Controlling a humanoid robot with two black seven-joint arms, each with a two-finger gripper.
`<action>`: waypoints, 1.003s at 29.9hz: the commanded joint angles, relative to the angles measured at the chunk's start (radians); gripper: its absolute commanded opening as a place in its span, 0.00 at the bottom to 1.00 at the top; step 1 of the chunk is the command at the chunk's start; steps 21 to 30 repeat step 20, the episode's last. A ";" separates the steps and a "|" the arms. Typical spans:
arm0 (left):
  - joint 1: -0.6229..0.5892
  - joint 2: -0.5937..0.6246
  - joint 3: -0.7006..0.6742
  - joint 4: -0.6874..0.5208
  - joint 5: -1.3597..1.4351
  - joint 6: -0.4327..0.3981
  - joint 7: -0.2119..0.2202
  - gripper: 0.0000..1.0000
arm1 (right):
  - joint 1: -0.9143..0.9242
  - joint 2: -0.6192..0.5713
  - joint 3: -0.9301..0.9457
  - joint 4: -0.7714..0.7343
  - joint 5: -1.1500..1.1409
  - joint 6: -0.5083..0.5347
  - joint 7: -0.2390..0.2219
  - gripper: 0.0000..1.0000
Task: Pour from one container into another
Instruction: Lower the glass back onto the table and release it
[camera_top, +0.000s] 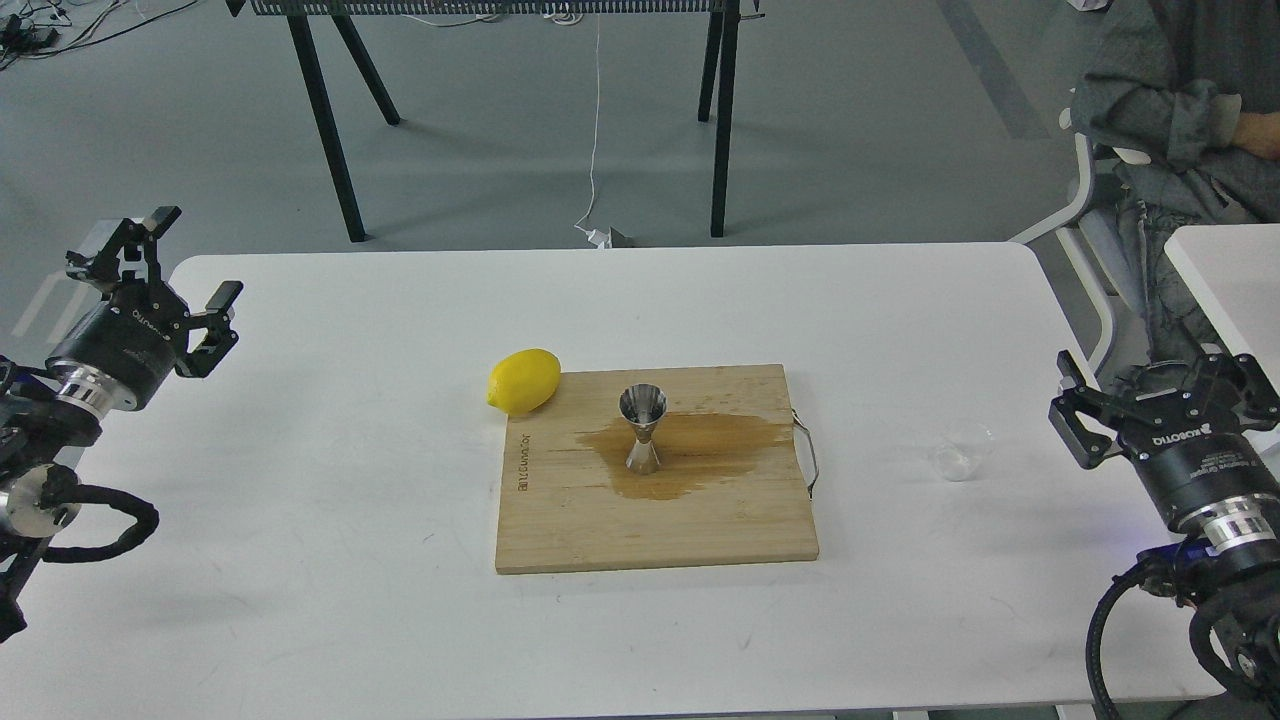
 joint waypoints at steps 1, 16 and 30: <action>0.004 -0.003 0.001 0.000 -0.014 0.000 0.000 1.00 | 0.145 0.009 -0.015 -0.096 -0.070 0.008 -0.007 0.97; 0.004 0.010 -0.001 0.000 -0.058 0.000 0.000 1.00 | 0.317 0.124 -0.115 -0.279 -0.087 0.110 0.003 0.97; 0.003 0.012 -0.002 0.000 -0.058 0.000 0.000 1.00 | 0.323 0.133 -0.116 -0.279 -0.087 0.110 0.004 0.97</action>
